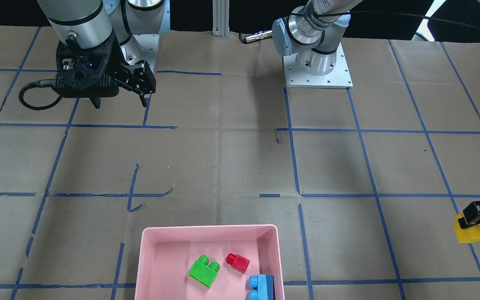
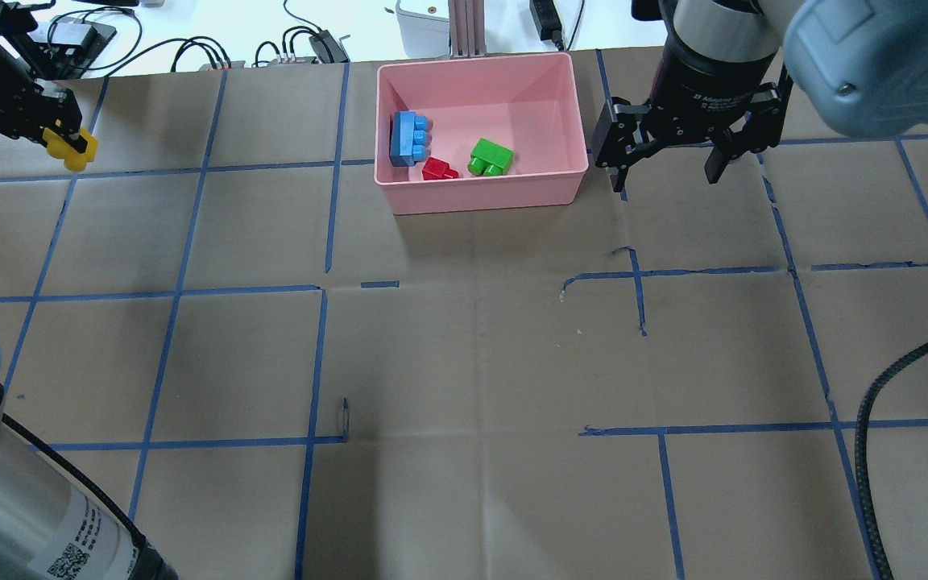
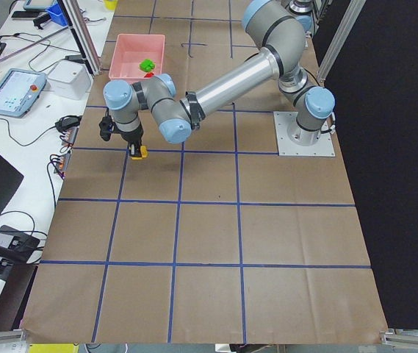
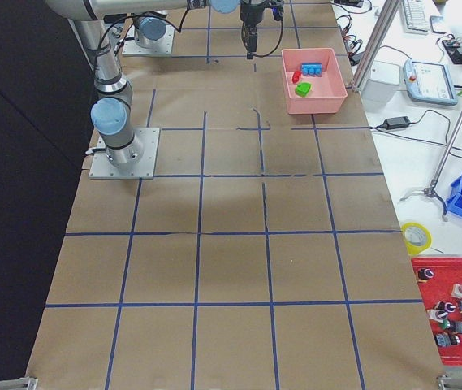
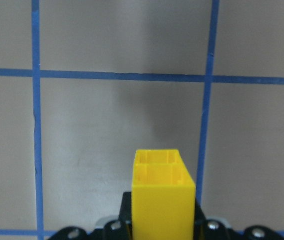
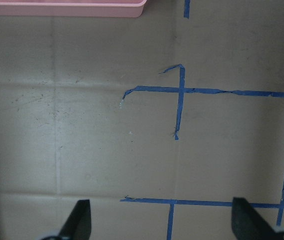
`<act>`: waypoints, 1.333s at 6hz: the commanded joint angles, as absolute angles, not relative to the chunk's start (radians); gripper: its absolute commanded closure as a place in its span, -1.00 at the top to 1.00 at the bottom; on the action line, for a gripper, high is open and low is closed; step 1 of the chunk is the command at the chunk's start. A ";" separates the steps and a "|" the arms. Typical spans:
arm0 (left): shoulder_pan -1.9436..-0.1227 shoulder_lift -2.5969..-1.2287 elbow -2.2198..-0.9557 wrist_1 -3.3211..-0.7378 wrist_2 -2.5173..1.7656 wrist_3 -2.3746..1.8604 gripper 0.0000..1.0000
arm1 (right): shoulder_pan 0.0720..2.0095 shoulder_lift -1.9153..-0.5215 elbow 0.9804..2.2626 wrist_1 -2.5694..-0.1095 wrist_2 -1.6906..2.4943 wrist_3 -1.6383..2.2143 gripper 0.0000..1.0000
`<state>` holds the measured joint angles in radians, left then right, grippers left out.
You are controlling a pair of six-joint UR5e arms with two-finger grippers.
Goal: Put all blocks into box
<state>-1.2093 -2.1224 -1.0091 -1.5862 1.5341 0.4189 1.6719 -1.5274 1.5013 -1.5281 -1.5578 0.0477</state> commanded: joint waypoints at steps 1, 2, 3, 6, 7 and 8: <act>-1.389 -2.135 -0.896 -1.670 1.528 0.276 -0.85 | 1.672 -1.529 1.502 -1.523 -1.557 0.049 0.99; -1.492 -2.154 -0.894 -1.660 1.519 0.161 -0.85 | 1.674 -1.529 1.503 -1.519 -1.557 0.049 0.99; -1.591 -2.169 -0.893 -1.634 1.520 0.062 -0.85 | 1.674 -1.531 1.511 -1.519 -1.557 0.049 0.99; -1.742 -2.313 -0.894 -1.435 1.529 -0.073 -0.85 | 1.672 -1.531 1.519 -1.522 -1.557 0.045 0.99; -1.743 -2.351 -0.899 -1.399 1.532 -0.074 -0.85 | 1.674 -1.531 1.519 -1.525 -1.557 0.046 0.99; -1.743 -2.371 -0.913 -1.372 1.532 -0.072 -0.80 | 1.672 -1.531 1.519 -1.523 -1.557 0.043 0.99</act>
<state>-1.7403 -2.3437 -0.9021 -1.4043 1.5311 -0.0707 1.6728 -1.5308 1.5186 -1.5236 -1.5570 0.0449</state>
